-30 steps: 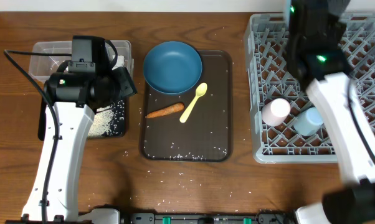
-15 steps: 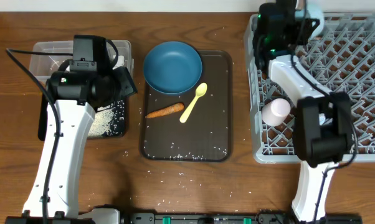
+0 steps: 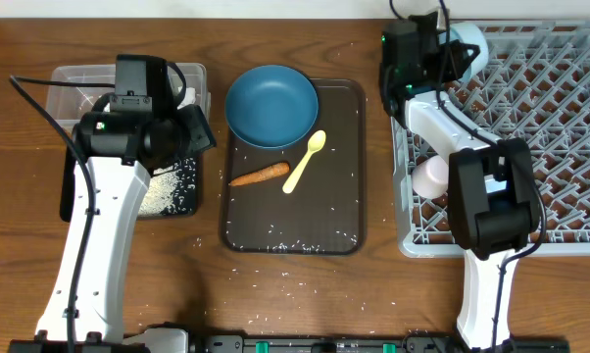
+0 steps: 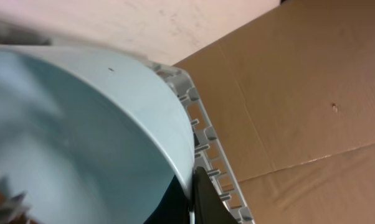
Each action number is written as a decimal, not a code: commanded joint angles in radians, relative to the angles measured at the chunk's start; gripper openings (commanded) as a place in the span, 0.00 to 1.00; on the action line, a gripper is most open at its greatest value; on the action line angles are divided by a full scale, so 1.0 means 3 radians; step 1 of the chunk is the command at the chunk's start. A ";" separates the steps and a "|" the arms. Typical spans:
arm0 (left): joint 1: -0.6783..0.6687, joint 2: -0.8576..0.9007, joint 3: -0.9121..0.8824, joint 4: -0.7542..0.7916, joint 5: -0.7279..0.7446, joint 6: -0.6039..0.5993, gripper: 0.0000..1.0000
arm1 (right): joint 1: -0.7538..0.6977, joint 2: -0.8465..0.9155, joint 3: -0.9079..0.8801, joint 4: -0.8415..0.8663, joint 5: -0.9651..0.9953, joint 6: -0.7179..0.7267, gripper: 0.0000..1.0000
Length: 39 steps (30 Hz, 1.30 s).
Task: Sort waste into correct bins and load items into the dishwasher rack
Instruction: 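Carry the bowl right and place it in the dish rack, then reach the right gripper left and grasp the blue plate rim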
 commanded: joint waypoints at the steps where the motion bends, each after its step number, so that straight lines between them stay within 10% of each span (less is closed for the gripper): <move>1: 0.0014 0.0022 -0.0010 -0.0006 -0.0032 0.0047 0.54 | 0.0104 0.0029 -0.0004 -0.0172 -0.0028 0.0020 0.15; 3: 0.0014 0.0022 -0.0010 -0.0008 -0.0032 0.0061 0.54 | 0.0151 0.0029 -0.0004 -0.0273 -0.0061 0.0024 0.43; 5: 0.0014 0.0022 -0.0010 -0.0008 -0.0032 0.0098 0.54 | 0.0189 0.0029 -0.0004 -0.0308 -0.0102 0.0017 0.98; 6: 0.0014 0.0022 -0.0010 -0.0008 -0.0032 0.0108 0.54 | 0.0210 0.0029 -0.0003 -0.0305 -0.0104 0.0015 0.99; 19: 0.0014 0.0022 -0.0010 -0.0022 -0.0031 0.0108 0.54 | 0.0570 -0.0599 0.0006 -0.0421 -0.1279 0.0065 0.97; 27: 0.0013 0.0022 -0.0014 -0.0047 -0.0029 0.0106 0.54 | 0.0628 -0.0907 -0.0009 -0.1274 -0.4584 0.2122 0.87; 39: 0.0014 0.0022 -0.0023 -0.0107 -0.0031 0.0107 0.54 | 0.0624 0.0022 -0.0028 -0.1256 -0.4976 0.3438 0.64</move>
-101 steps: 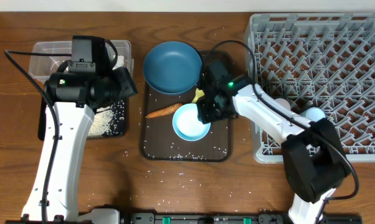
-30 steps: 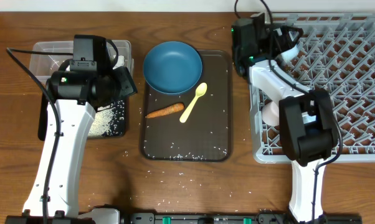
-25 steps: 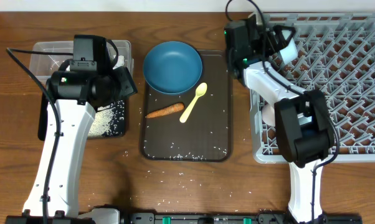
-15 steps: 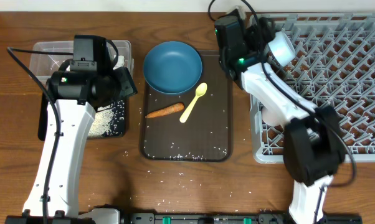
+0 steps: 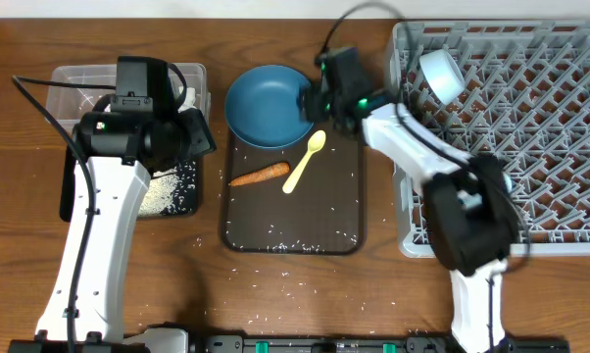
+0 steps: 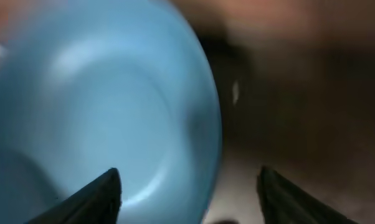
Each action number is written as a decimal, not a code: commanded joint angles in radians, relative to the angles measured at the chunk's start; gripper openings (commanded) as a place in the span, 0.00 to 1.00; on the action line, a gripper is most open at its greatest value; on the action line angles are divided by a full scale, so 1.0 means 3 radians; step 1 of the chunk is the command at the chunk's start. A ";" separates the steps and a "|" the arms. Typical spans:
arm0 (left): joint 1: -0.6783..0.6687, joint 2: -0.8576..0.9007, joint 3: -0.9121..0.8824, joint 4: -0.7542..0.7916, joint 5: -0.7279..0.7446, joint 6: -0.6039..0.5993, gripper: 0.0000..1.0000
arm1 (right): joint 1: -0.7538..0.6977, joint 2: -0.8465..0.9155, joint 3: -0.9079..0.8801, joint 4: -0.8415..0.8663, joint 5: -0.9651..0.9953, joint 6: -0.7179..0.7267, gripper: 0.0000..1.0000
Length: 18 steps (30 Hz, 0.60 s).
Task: Sort waste into correct bins and load items into the dishwasher rack
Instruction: 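Reach the right gripper left and grasp the blue plate rim, then lift the blue plate and carry it right into the rack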
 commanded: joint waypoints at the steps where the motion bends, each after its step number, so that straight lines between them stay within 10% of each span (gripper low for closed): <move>1: 0.0014 0.0019 -0.0020 -0.0013 -0.0031 0.0031 0.54 | -0.0046 0.0097 -0.0010 -0.0023 -0.0219 0.0407 0.61; 10: 0.0014 0.0019 -0.0022 -0.0011 -0.0032 0.0032 0.54 | -0.0052 0.0114 -0.0010 -0.0117 -0.0141 0.0404 0.03; 18: 0.0014 0.0019 -0.0022 -0.0006 -0.0031 0.0031 0.54 | -0.0229 -0.0155 0.0084 -0.0132 -0.0127 0.0187 0.01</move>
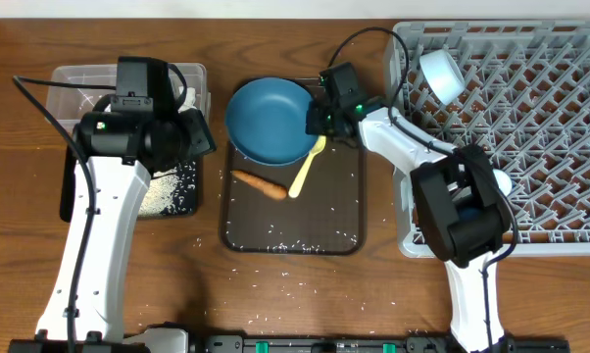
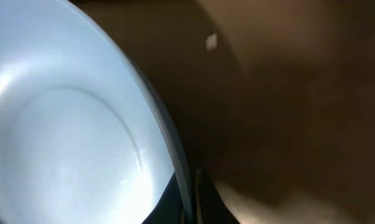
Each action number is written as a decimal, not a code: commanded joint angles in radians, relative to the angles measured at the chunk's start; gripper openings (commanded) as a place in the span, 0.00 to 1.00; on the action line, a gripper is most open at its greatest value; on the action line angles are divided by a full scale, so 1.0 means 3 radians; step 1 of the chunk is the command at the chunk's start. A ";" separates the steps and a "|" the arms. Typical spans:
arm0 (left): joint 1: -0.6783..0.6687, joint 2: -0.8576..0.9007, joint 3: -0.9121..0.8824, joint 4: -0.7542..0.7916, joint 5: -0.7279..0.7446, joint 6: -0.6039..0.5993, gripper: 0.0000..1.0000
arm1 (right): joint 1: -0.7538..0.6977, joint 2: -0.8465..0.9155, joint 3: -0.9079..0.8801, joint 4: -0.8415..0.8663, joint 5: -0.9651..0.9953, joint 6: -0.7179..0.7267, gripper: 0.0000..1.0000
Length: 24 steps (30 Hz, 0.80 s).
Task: Sort waste into correct bins and load items into the dishwasher rack
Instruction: 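Lift the blue plate and carry it right into the rack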
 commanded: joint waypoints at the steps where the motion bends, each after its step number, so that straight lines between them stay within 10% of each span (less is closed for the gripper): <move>1: 0.0014 0.0018 -0.0019 -0.0001 -0.0032 0.0031 0.54 | -0.0191 -0.0361 0.0125 -0.0037 0.0043 -0.0182 0.01; 9: 0.0014 0.0018 -0.0019 0.0004 -0.0032 0.0031 0.54 | -0.0603 -0.1460 0.0196 -0.0359 0.1651 -0.0470 0.01; 17: 0.0013 0.0018 -0.0019 0.0046 -0.0031 0.0028 0.54 | -0.0969 -0.1785 0.0173 0.0067 0.4350 -0.2149 0.01; 24: 0.0014 0.0018 -0.0019 0.0117 -0.0031 0.0028 0.54 | -0.1461 -0.1471 0.0153 0.0206 0.4129 -0.3208 0.01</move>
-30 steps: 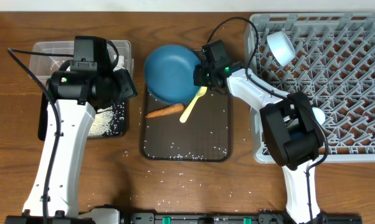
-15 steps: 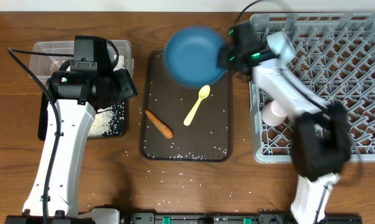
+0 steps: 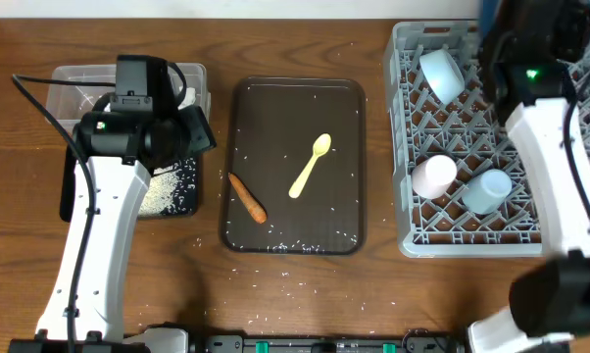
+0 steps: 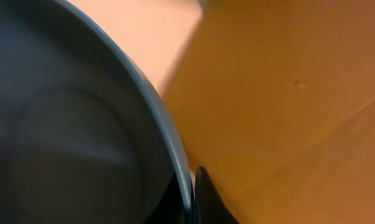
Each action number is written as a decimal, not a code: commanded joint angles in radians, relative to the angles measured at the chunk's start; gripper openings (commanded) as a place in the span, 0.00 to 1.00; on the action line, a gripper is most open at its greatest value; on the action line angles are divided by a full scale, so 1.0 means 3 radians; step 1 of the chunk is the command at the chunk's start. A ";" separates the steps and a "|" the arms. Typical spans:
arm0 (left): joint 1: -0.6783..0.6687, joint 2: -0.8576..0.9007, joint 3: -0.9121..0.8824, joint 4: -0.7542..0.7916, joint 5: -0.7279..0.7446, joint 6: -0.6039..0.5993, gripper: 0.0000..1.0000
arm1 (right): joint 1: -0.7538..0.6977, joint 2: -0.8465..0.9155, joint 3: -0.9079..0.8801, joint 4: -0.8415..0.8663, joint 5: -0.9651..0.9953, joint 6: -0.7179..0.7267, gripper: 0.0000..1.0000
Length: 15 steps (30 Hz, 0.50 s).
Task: Sort waste into correct bins and load items into the dishwasher rack
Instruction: 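Lift the blue plate and carry it right into the rack, then stand the blue plate upright at the back of the rack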
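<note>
The right wrist view shows my right gripper shut on the rim of the blue plate, which fills the left of that view in shadow. Overhead, the right arm is raised over the back of the grey dishwasher rack; only a blue sliver of the plate shows at the top edge. An orange carrot and a yellow spoon lie on the brown tray. My left gripper hangs over the bins on the left, its jaws hidden.
A pale bowl, a pink cup and a light-blue cup stand in the rack. A clear container and a black bin with rice sit left of the tray. Rice grains are scattered on the tray and table.
The blue plate has left the tray and is now held by my right gripper over the back of the rack. The carrot lies lower and more slanted. The left arm has not moved.
My right gripper first held the pale bowl at the rack's back left corner. Then the bowl stood in the rack and the gripper was open at the blue plate's rim. Then it was shut on the rim with plate and carrot shifted; now the plate is over the rack.
</note>
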 commanded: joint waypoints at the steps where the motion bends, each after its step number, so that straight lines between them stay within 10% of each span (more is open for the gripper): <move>1: 0.0014 0.0017 -0.0019 0.0006 -0.0031 0.0028 0.54 | -0.0215 0.0234 -0.0046 0.0036 0.0045 -0.0851 0.01; 15: 0.0014 0.0050 -0.0019 0.0023 -0.0031 -0.0034 0.54 | -0.0554 0.0646 -0.0046 0.1087 -0.0434 -0.2003 0.01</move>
